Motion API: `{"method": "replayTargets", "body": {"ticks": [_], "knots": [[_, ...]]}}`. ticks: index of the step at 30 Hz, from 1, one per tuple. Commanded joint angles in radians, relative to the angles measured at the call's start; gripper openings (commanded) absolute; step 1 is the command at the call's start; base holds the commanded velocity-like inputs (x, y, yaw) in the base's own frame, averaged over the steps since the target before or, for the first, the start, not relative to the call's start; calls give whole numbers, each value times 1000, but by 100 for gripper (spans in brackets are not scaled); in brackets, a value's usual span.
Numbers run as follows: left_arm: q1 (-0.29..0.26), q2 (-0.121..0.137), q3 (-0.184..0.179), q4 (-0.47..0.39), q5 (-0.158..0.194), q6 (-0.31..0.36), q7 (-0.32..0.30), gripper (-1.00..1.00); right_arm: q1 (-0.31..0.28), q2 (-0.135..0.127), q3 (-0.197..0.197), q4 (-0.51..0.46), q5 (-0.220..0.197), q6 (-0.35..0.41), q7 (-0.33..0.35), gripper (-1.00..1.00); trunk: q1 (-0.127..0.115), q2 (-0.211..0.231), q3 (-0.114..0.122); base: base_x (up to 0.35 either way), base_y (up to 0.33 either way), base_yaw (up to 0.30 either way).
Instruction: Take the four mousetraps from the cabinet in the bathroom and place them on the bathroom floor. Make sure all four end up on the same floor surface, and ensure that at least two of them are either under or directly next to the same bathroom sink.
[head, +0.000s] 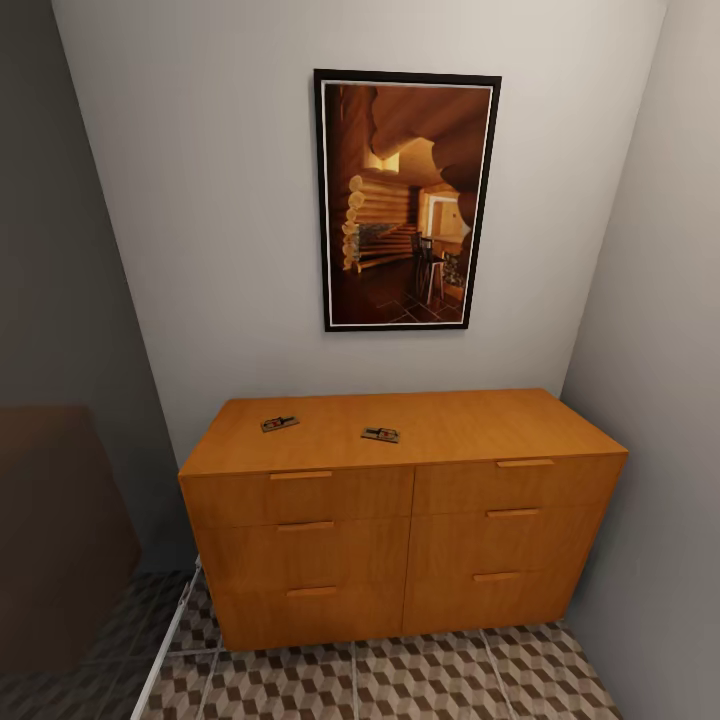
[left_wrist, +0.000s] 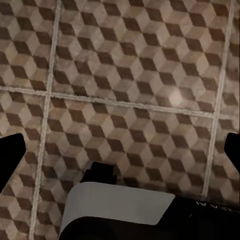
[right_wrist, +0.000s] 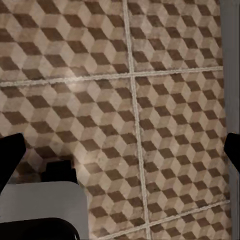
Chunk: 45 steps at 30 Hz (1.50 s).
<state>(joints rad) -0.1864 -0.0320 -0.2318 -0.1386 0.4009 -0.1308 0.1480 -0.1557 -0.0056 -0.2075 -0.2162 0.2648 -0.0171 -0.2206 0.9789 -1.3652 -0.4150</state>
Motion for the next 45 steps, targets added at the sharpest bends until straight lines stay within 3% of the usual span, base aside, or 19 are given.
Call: {"method": "replayTargets", "body": {"ticks": [1, 5, 7, 8, 12, 17, 26, 32, 34, 39, 45], "knots": [[-1, 6, -8, -66, 7, 19, 5, 100, -1, 0, -8, -65, 9, 60, 0, 100, 0, -1, -1, 0, 0, 0], [-1, 22, -8, -209, 6, 121, 5, 100, -1, 1, -9, -217, 6, 193, 1, 100, 0, -1, -1, 0, 0, 0], [-1, 32, -8, -287, 6, 197, 5, 100, -1, 2, -10, -297, 4, 254, 2, 100, 0, -1, -1, 0, 0, 0], [-1, 44, -8, -369, 6, 275, 6, 100, -1, 4, -11, -375, 4, 309, 2, 100, 0, -1, -1, 0, 0, 0], [-1, 65, -8, -531, 5, 402, 9, 100, -1, 6, -8, -508, 3, 390, 3, 100, 0, -1, -1, 0, 0, 0], [-1, 78, -6, -717, 4, 492, 14, 100, -1, 3, -10, -636, 2, 460, 6, 100, 0, -1, -1, 0, 0, 0], [-1, 94, -2, -894, 3, 561, 18, 100, -1, 0, -14, -753, 2, 514, 7, 100, 0, -1, -1, 0, 0, 0], [-1, 134, 3, -1059, -9, 617, 21, 100, -1, 0, -14, -867, 1, 579, 7, 100, 0, -1, -1, 0, 0, 0], [-1, 158, 18, -1147, -14, 649, 22, 100, -1, -1, -13, -933, 0, 629, 8, 100, 0, -1, -1, 0, 0, 0], [-1, 178, 78, -1273, -18, 684, 25, 100, -3, 0, -5, -1060, -2, 718, 11, 100, 0, -1, -1, 0, 0, 0], [-6, 186, 114, -1328, -19, 699, 25, 100, -9, 4, 22, -1139, -1, 754, 21, 100, 0, -1, -1, 0, 0, 0]]}}
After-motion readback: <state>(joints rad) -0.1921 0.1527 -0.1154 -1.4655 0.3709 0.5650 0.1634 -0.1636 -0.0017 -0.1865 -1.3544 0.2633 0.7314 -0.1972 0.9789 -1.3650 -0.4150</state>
